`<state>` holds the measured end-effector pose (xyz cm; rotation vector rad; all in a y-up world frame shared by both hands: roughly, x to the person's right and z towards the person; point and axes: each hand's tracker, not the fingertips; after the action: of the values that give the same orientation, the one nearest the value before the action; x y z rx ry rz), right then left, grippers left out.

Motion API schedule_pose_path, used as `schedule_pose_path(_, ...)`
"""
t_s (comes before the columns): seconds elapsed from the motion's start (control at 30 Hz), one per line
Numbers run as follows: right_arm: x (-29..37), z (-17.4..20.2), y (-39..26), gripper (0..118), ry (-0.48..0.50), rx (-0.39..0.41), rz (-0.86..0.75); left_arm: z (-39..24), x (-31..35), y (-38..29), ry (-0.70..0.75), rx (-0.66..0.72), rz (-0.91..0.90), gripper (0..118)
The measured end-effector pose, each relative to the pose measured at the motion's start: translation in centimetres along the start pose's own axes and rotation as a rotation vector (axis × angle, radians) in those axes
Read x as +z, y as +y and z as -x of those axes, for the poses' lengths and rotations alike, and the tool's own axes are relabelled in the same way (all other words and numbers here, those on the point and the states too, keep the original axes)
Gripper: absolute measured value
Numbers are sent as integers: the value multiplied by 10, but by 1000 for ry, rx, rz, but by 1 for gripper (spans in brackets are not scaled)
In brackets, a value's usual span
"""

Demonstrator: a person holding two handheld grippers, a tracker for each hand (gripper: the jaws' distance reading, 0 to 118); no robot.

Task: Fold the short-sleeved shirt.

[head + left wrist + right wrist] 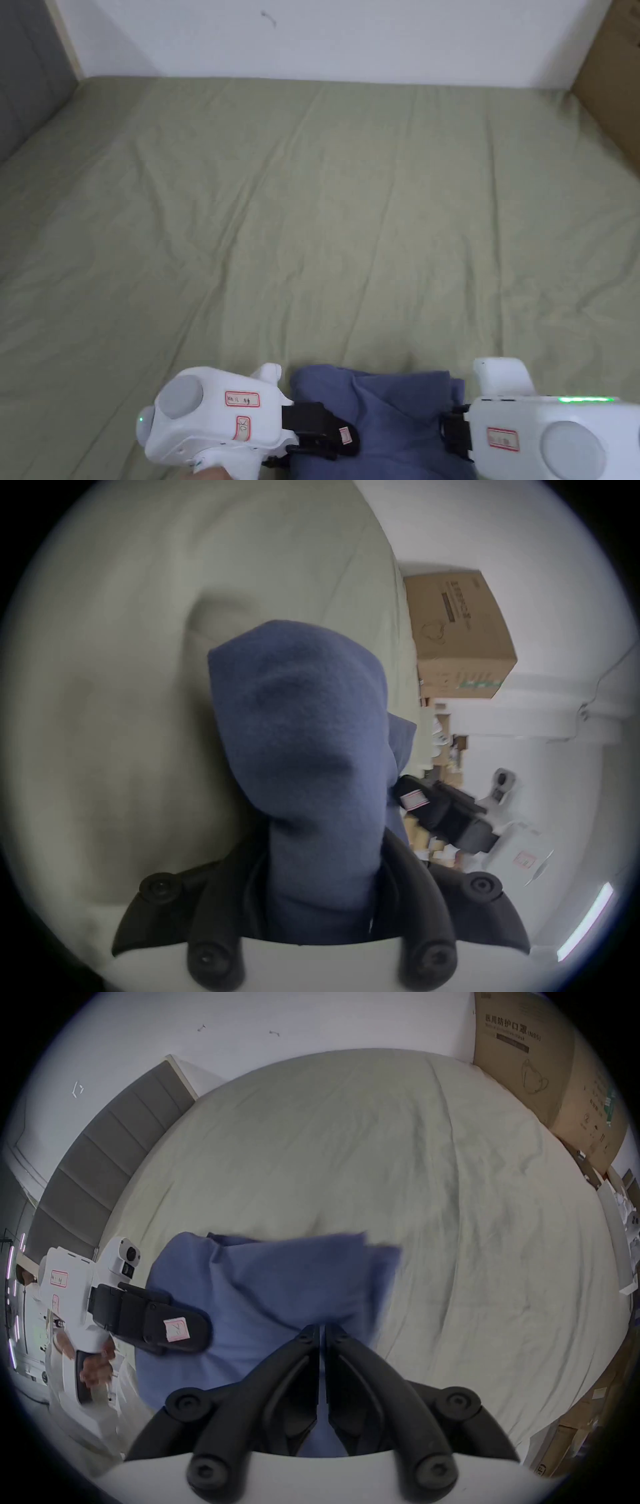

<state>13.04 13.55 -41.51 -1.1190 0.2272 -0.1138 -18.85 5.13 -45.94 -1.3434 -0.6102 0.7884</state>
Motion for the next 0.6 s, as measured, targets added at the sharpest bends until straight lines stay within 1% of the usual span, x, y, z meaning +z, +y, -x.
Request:
schedule_pose_path(0.07, 9, 6, 3, 3, -31, 22, -28, 11, 41, 10, 96, -19, -35, 30)
schedule_pose_path(0.13, 14, 9, 3, 3, -34, 18, -35, 23, 94, 26, 226, -42, -88, 30)
schedule_pose_path(0.2, 13, 9, 3, 3, -24, 11, -29, 34, 150, 46, 409, -111, -142, 30)
schedule_pose_path(0.27, 13, 10, 0, 3, -29, 5, -21, 46, 200, 66, 614, -133, -179, 30)
schedule_pose_path(0.3, 11, 10, -3, 3, -51, 8, -16, 55, 222, 76, 725, -112, -182, 30)
schedule_pose_path(0.33, 9, 10, -5, 3, -73, 11, -9, 65, 240, 83, 821, -90, -185, 30)
schedule_pose_path(0.37, 7, 9, -8, 3, -90, 13, -1, 76, 252, 91, 920, -112, -153, 30)
schedule_pose_path(0.43, 4, 7, -14, 3, -96, 1, 13, 93, 265, 97, 1063, -118, -131, 30)
schedule_pose_path(0.47, 3, 5, -16, 3, -94, -14, 23, 104, 269, 100, 1117, -124, -114, 31)
schedule_pose_path(0.5, 2, 4, -19, 3, -91, -31, 35, 112, 272, 99, 1133, -117, -124, 35)
schedule_pose_path(0.57, 1, 2, -23, 3, -94, -45, 51, 123, 273, 100, 1089, -109, -131, 53)
schedule_pose_path(0.6, 2, 1, -25, 3, -97, -46, 54, 119, 275, 96, 1097, -96, -194, 58)
